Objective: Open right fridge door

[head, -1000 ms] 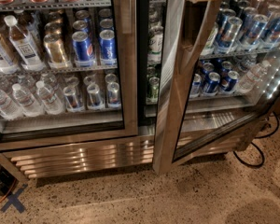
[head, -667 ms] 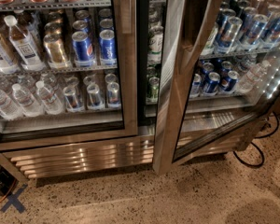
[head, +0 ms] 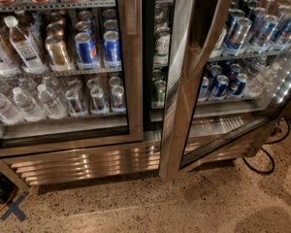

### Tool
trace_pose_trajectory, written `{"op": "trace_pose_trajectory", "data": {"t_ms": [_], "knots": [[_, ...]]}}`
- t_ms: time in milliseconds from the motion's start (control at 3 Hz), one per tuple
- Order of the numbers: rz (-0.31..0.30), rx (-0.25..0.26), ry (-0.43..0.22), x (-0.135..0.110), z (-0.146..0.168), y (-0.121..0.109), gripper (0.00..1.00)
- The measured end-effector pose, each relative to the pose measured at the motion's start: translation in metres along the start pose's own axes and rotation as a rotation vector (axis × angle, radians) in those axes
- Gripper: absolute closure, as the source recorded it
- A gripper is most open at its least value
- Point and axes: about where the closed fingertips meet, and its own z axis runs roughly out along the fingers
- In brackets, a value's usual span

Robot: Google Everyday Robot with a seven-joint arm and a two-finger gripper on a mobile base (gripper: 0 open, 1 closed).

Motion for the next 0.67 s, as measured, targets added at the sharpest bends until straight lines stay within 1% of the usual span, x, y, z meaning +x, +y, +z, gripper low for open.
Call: {"op": "trace_pose_trajectory", "data": {"t_ms": [667], "knots": [[0.0,0.0,0.0,0.0018,-0.0043,-0.0068,1.0]]}}
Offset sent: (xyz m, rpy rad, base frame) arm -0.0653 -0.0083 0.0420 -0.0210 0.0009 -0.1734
